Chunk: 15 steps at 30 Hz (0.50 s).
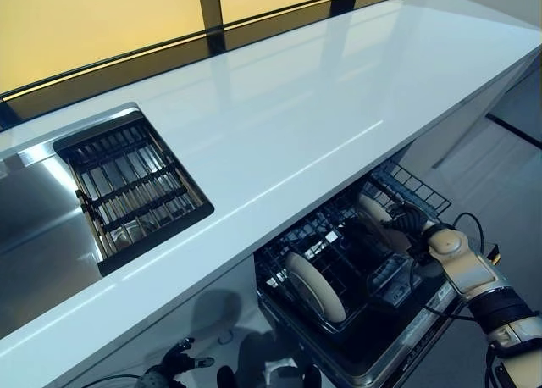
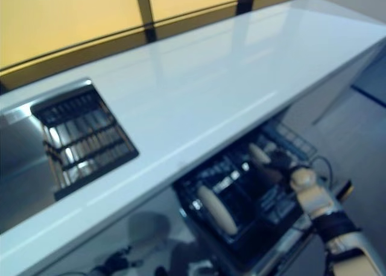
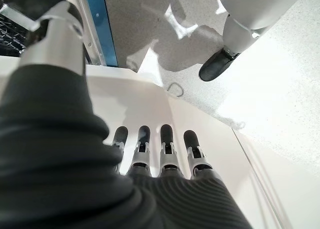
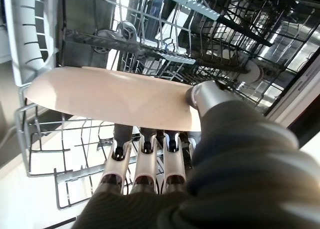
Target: Take plates into dishwasher
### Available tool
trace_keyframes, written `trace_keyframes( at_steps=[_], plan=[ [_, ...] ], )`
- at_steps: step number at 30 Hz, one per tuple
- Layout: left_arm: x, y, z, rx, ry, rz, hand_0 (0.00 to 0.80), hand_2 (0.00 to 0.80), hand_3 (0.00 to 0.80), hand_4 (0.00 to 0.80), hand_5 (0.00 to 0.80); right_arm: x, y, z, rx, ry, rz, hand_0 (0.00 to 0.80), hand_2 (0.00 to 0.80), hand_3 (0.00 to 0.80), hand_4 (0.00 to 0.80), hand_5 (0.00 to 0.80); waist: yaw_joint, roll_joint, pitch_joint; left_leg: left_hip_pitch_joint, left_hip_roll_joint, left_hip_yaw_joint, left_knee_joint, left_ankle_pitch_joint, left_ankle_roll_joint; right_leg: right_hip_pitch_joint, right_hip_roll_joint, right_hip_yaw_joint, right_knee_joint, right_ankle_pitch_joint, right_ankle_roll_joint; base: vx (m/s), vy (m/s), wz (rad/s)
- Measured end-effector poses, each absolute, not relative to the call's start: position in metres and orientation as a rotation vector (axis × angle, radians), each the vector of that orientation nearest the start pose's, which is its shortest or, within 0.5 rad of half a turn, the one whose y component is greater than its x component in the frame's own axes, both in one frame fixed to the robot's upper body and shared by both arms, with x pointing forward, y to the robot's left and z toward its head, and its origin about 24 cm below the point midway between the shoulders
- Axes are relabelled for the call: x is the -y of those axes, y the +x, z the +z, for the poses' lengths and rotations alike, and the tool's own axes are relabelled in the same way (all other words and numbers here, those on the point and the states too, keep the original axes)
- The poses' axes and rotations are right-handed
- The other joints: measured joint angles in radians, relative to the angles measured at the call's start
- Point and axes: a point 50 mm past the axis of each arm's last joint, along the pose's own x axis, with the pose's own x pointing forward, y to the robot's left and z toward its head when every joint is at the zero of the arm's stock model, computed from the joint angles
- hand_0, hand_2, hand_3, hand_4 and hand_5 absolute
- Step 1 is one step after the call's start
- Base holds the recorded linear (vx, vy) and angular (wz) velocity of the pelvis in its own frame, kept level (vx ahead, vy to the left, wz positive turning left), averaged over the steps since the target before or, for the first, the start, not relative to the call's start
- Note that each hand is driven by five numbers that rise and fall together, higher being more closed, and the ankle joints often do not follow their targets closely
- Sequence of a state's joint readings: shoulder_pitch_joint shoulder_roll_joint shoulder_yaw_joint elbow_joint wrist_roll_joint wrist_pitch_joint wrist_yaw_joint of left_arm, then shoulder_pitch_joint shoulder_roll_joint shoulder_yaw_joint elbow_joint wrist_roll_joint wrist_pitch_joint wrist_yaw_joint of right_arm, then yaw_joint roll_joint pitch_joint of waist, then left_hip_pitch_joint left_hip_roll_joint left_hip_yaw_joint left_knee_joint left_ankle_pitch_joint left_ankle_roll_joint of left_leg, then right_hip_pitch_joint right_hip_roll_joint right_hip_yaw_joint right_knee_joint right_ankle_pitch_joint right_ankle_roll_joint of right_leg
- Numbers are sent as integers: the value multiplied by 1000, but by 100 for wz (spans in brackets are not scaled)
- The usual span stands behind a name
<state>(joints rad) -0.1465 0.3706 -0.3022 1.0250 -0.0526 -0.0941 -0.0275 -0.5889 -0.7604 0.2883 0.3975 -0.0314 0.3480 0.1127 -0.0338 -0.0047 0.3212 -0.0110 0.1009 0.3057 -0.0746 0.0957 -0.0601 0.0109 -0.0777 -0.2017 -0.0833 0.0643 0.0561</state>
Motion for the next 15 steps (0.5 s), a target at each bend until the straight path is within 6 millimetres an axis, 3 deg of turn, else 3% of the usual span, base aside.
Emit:
trace_keyframes(
  at_steps=[4, 15],
  plan=[
    [-237, 200, -108, -797, 454, -128, 0, 0, 0, 0, 0, 275, 349, 129, -270, -844, -41, 800, 800, 800, 800, 800, 24, 5, 3, -19, 1, -9, 0, 5, 0, -14, 1, -7, 0, 1, -1, -11, -14, 4],
    [-235, 206, -105, -777, 462, -141, 0, 0, 0, 0, 0, 275, 353, 126, -282, -858, -65, 800, 800, 800, 800, 800, 28, 9, 22, -24, 0, -11, -2, 6, 0, -19, 1, -9, 1, 2, -3, 0, 0, 0]
  ],
)
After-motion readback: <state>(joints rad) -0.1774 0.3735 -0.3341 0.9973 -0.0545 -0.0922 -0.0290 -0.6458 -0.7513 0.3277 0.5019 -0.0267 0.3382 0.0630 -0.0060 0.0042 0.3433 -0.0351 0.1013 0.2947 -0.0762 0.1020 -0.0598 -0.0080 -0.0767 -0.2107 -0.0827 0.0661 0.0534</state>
